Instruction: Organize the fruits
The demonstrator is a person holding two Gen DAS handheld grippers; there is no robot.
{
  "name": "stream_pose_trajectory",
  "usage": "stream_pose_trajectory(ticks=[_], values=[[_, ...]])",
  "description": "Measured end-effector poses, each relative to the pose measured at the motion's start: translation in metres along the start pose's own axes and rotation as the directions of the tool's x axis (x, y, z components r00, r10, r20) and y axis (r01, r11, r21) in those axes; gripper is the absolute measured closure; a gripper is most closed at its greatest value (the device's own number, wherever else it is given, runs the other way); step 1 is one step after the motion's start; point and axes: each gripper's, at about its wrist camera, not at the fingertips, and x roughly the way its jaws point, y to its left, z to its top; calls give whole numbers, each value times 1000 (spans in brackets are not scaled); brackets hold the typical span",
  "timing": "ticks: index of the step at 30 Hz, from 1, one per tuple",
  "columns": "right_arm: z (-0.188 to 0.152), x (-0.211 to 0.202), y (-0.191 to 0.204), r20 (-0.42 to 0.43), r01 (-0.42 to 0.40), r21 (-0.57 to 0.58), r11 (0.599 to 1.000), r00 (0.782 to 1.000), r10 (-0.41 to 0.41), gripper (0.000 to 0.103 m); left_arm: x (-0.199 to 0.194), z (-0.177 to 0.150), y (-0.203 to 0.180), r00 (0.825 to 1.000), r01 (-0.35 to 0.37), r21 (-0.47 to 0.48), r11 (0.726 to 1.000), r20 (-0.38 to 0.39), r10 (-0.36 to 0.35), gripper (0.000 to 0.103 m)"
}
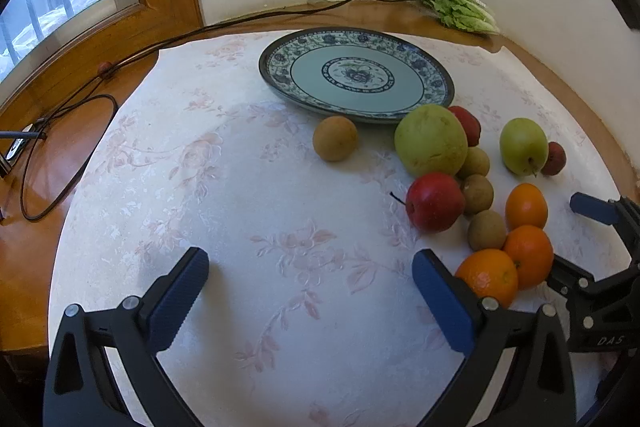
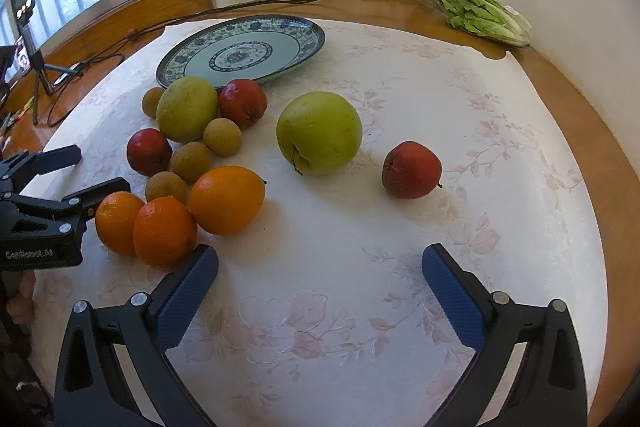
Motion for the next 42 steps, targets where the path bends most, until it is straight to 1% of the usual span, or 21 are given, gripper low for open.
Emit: stream_pose_trajectory(ticks=[2,5,8,10,13,18,22,30,33,37,41,42], values=[[0,-1,-2,-4,-7,0,1000,1000,7,3,1,2,1,1000,-1,0,1000,-2,1,0],[-4,-8,-7,-6,-33,2,999,999,33,5,0,1,1,1000,-1,-20,1000,-5,1,1],[-6,-12,-11,-3,-66,11,998,998,66,8,-6,1,0,1000,30,-33,999,-6,-30,2],[-7,-15,-17,2,-87,26,996,996,87,11,-12,2,-3,999,35,-26,999,5,-35,2],[-7,-20,-23,8,-106,38,994,994,105,12,-24,8,-9,999,32,-16,999,26,-32,2],[-4,-24,-30,11,-97,31,995,995,97,15,-31,15,-18,998,57,5,998,30,-57,2],[-1,-27,-35,19,-85,17,996,996,85,18,-29,23,-27,998,52,21,998,32,-53,2],[9,-27,-43,26,-65,9,998,998,65,29,-16,31,-37,997,73,24,997,-2,-73,17],[13,-23,-47,25,-62,17,998,998,61,33,-14,31,-38,997,79,18,997,-11,-79,24],[18,-19,-51,27,-71,31,997,997,70,40,-10,31,-36,996,85,-6,996,-30,-85,28],[20,-16,-53,26,-77,40,996,997,76,45,-7,32,-36,995,92,-15,996,-41,-93,33],[20,-15,-53,25,-80,41,996,997,79,46,-7,31,-36,995,92,-15,996,-43,-93,36]])
